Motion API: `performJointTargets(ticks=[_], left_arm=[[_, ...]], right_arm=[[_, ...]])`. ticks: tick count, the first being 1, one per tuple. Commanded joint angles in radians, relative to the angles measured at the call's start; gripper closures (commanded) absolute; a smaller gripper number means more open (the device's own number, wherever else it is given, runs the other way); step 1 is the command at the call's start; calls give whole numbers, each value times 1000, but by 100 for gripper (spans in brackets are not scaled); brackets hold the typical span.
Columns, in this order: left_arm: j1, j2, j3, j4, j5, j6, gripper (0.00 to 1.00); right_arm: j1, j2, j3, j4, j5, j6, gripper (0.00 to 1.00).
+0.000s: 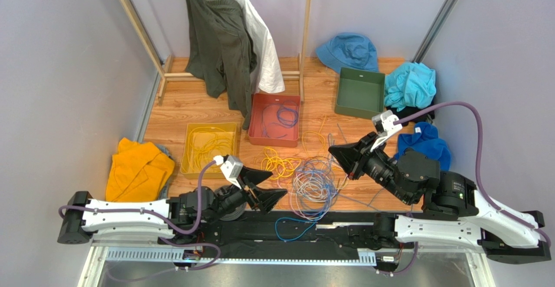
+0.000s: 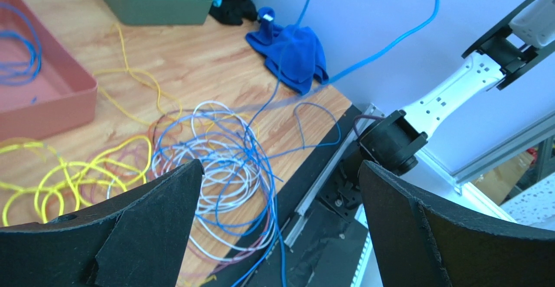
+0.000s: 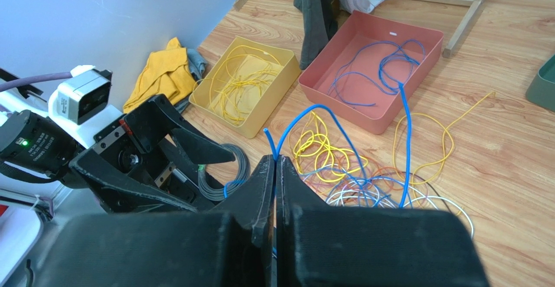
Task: Untangle the cables
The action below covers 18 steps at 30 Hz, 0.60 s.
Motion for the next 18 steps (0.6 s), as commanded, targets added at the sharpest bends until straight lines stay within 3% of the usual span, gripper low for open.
performJointTargets(ticks=[1, 9, 16, 18], left_arm=[[-5, 70, 46, 220, 33, 202, 1], [-5, 256, 166, 326, 33, 401, 1], [-2, 377, 230, 367, -6, 489, 1], [18, 394, 241, 361, 25, 484, 7]], right_arm=[[4, -4, -2, 25, -19, -4, 100], [4, 13, -17, 51, -74, 21, 100], [4, 14, -24, 64, -111, 35, 100], [4, 11, -30, 65, -115, 38, 100]])
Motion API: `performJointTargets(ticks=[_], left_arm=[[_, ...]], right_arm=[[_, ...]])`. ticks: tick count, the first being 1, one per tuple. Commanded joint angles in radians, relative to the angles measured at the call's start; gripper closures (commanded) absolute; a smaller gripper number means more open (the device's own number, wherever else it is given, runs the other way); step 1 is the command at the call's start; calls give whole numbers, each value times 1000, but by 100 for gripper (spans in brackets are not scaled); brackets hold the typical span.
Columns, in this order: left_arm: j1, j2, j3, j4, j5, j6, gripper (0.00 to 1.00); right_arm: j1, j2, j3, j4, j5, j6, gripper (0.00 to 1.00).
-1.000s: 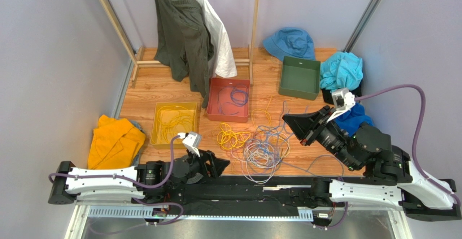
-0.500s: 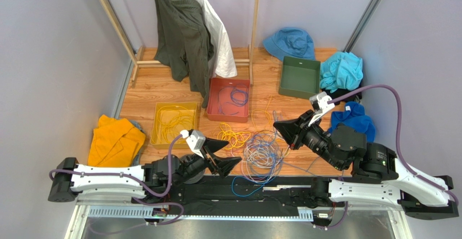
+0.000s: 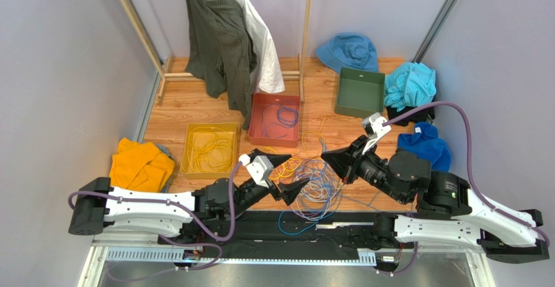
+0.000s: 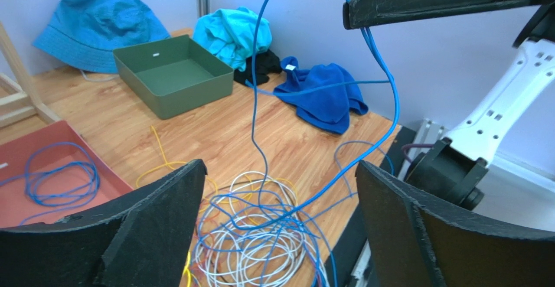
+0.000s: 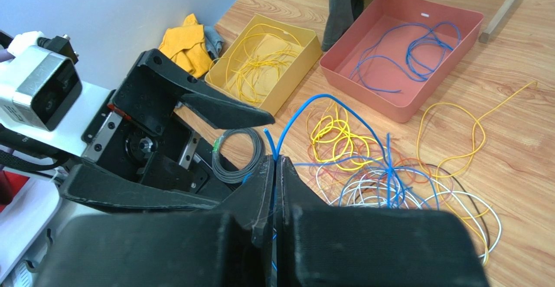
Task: Untangle the cables
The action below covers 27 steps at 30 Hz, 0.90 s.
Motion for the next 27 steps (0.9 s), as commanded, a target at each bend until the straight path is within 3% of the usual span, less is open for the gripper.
performJointTargets(ticks=[1, 4, 5, 6, 10, 12, 15, 18, 22, 27], left_arm=[[31, 50, 54, 47, 23, 60, 12], [45, 44, 56, 29, 52, 40, 53], [45, 37, 56, 20, 50, 37, 92], [47, 32, 57, -18, 31, 22, 100], [60, -38, 79, -132, 26, 2, 100], [65, -69, 91, -228, -3, -24, 100], [71, -135, 111, -331, -16, -44, 100], [71, -201, 108, -387, -29, -54, 100], [73, -285, 155, -471, -59, -51, 100], [76, -284, 318, -667, -92, -28, 100]], right_arm=[[4, -10, -10, 55, -30, 14, 100], [4, -21, -14, 46, -23, 16, 100], [4, -27, -17, 41, -13, 19, 100], [3, -43, -27, 38, -7, 17, 100], [4, -78, -54, 37, 20, 23, 99], [6, -96, -64, 27, 33, 28, 94], [4, -127, -94, 21, 40, 43, 100], [4, -147, -116, 20, 40, 54, 100], [4, -164, -126, 3, 42, 69, 73], [4, -207, -186, 1, 53, 94, 66]])
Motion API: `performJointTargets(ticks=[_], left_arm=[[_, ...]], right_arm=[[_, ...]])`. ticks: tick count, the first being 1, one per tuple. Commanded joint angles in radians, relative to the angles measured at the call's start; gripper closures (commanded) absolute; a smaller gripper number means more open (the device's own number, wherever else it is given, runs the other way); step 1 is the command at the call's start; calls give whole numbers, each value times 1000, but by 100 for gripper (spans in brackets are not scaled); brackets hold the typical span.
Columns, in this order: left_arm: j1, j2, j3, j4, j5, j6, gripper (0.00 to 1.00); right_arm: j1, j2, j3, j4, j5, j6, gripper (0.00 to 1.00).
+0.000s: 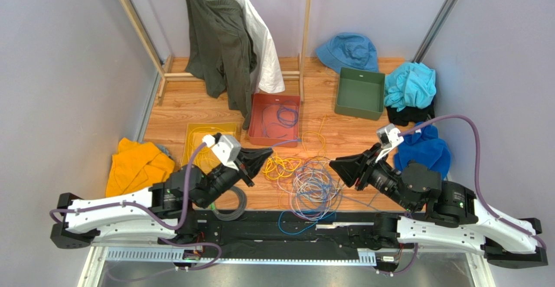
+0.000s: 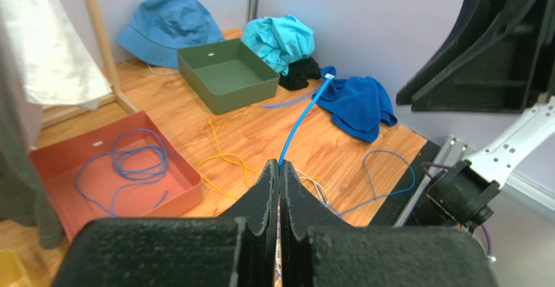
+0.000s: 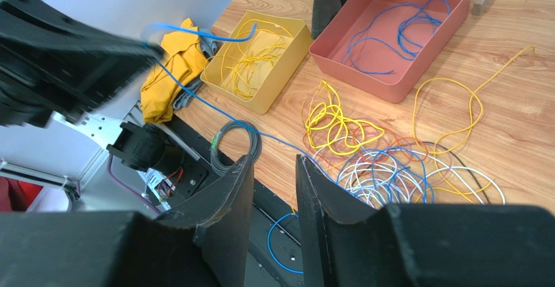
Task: Untangle the cables
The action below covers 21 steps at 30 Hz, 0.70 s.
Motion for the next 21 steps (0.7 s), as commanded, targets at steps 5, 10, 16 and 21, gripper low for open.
performJointTargets(ticks=[5, 10, 16, 21], left_arm=[[45, 144, 394, -309, -64, 66, 100], [208, 317, 690, -508, 21, 9, 100], [312, 495, 1033, -605, 59, 49, 100], [328, 613, 1279, -672, 99, 91, 100]], right_arm=[[1, -64, -100, 27, 26, 39, 68], [3, -67, -161, 30, 24, 48, 69], [3, -87, -230, 46, 21, 57, 69], [4, -95, -310, 96, 44, 14, 67]])
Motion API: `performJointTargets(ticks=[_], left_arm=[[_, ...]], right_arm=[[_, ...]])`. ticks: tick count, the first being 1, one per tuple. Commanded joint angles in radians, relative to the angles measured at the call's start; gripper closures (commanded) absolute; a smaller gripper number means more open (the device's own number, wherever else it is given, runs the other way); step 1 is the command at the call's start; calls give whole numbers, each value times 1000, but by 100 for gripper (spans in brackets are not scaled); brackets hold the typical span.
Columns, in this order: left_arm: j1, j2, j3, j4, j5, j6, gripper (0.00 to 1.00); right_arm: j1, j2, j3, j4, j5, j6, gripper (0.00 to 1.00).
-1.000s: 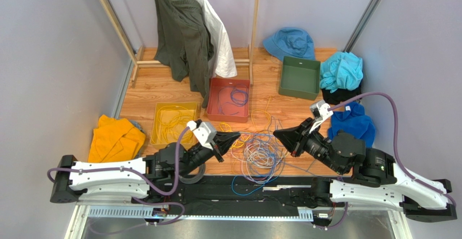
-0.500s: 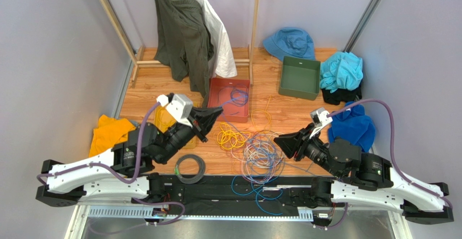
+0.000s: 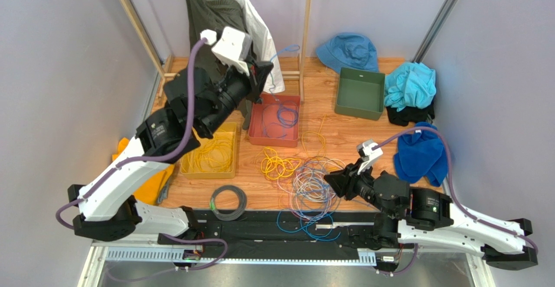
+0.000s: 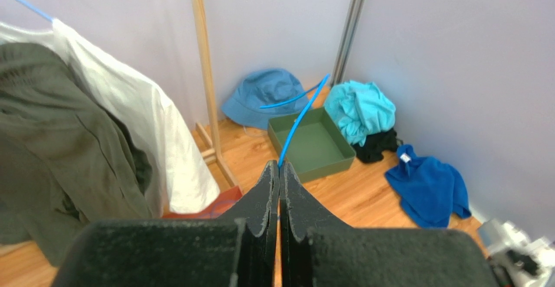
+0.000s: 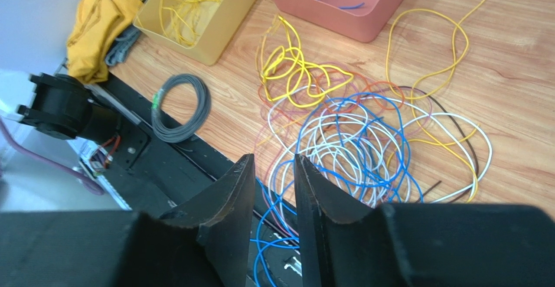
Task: Untangle the cables
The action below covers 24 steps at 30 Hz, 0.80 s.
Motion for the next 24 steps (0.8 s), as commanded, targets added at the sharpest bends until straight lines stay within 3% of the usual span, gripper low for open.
performJointTargets(ticks=[1, 4, 9, 12, 24], left_arm=[[7, 48, 188, -73, 50, 48, 100], [8, 86, 264, -99, 53, 68, 100], [17, 166, 375, -166, -6, 140, 100], [71, 187, 355, -185, -7, 142, 100], [343, 219, 180, -120, 210, -27, 100]], right_arm=[[3, -8, -63, 96, 70, -32, 66], [1, -8, -131, 198, 108, -51, 65], [3, -10, -157, 228, 72, -17, 66], [4, -13, -151, 194, 63, 4, 67], [3, -97, -123, 125, 66, 24, 68]])
